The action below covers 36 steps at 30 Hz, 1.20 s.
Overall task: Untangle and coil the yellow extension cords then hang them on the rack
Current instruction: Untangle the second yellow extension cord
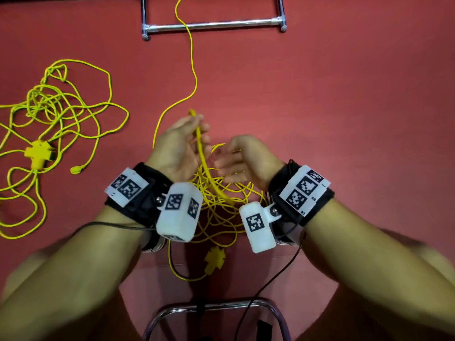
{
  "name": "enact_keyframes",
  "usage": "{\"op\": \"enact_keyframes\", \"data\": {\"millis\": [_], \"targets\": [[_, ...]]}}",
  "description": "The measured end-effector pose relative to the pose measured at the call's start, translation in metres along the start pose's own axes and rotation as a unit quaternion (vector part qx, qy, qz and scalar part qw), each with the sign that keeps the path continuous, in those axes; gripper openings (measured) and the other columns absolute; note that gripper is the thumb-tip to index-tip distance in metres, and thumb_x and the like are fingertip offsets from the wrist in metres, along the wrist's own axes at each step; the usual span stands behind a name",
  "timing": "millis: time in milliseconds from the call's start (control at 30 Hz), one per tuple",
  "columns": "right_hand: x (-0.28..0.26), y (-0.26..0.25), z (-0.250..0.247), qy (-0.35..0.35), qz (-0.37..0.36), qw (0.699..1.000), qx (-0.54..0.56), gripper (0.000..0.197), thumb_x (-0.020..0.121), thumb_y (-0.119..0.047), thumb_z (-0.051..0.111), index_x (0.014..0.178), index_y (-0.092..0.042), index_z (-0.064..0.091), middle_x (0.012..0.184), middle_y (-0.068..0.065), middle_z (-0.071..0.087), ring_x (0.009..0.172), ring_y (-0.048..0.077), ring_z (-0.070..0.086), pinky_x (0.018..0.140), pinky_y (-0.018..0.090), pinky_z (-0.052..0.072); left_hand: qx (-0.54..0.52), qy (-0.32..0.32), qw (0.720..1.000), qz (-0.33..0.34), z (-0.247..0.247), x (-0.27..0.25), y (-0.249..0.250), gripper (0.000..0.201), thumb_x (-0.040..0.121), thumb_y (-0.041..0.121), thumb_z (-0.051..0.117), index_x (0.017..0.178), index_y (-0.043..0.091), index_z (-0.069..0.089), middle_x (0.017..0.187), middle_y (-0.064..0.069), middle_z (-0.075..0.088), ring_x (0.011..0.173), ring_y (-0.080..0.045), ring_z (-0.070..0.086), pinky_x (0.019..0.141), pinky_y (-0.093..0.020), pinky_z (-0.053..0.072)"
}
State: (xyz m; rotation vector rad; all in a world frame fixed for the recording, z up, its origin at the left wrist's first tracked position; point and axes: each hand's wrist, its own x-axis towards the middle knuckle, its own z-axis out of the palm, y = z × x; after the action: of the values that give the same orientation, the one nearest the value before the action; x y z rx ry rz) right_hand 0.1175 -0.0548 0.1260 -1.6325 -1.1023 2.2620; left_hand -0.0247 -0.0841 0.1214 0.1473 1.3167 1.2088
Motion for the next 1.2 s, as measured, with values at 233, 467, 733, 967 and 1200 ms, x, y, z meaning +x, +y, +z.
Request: {"op": "enact_keyframes", "data": {"millis": [233, 467, 733, 967, 1200], "targets": [[0.004, -0.013, -0.009, -0.010, -0.047, 0.976, 0.213, 0.028, 0.101, -0.031, 0.050, 0.097, -0.004, 0.056, 0.062, 0.004, 0.065, 0.049, 0.016, 0.060, 0.049, 0.027, 0.052, 0.209, -0.278, 0.933, -0.090, 0.006, -0.029, -0.017, 0.012, 0.080, 0.002, 0.065, 0.087, 0.007, 0.073, 0.080, -0.015, 0.066, 0.063, -0.017, 0.066, 0.060, -0.032, 0.059], [0.003, -0.011, -0.016, -0.049, -0.133, 0.985, 0.101, 0.028, 0.100, 0.002, 0.041, 0.097, -0.015, 0.063, 0.074, -0.004, 0.069, 0.062, 0.007, 0.063, 0.051, 0.020, 0.047, 0.037, -0.036, 0.991, -0.126, 0.002, -0.010, -0.007, 0.030, 0.091, 0.024, 0.037, 0.107, 0.006, 0.055, 0.084, -0.010, 0.066, 0.071, -0.026, 0.067, 0.074, -0.036, 0.054], [0.005, 0.012, 0.000, -0.109, -0.127, 0.960, -0.223, 0.020, 0.075, 0.003, 0.063, 0.091, -0.004, 0.072, 0.075, 0.010, 0.069, 0.065, 0.017, 0.056, 0.053, 0.022, 0.042, -0.105, 0.085, 0.990, -0.038, -0.005, 0.011, -0.002, 0.025, 0.106, 0.027, 0.041, 0.098, 0.010, 0.057, 0.058, 0.005, 0.058, 0.039, -0.005, 0.049, 0.040, -0.018, 0.043], [0.015, -0.005, -0.013, 0.029, -0.039, 0.995, 0.091, 0.040, 0.099, -0.048, 0.040, 0.090, -0.015, 0.059, 0.064, -0.001, 0.064, 0.062, 0.018, 0.057, 0.065, 0.030, 0.045, 0.072, -0.147, 0.986, -0.037, 0.010, -0.019, -0.006, 0.020, 0.098, 0.002, 0.044, 0.109, 0.013, 0.057, 0.071, -0.002, 0.065, 0.053, -0.012, 0.058, 0.054, -0.026, 0.051], [0.006, -0.013, -0.015, 0.016, -0.146, 0.985, 0.087, 0.015, 0.102, -0.013, 0.048, 0.098, -0.007, 0.062, 0.067, -0.001, 0.063, 0.058, 0.010, 0.057, 0.051, 0.021, 0.049, 0.212, -0.142, 0.959, -0.120, 0.008, -0.022, -0.015, 0.023, 0.082, -0.006, 0.042, 0.076, 0.011, 0.056, 0.080, -0.005, 0.065, 0.068, -0.022, 0.067, 0.071, -0.036, 0.052]]}}
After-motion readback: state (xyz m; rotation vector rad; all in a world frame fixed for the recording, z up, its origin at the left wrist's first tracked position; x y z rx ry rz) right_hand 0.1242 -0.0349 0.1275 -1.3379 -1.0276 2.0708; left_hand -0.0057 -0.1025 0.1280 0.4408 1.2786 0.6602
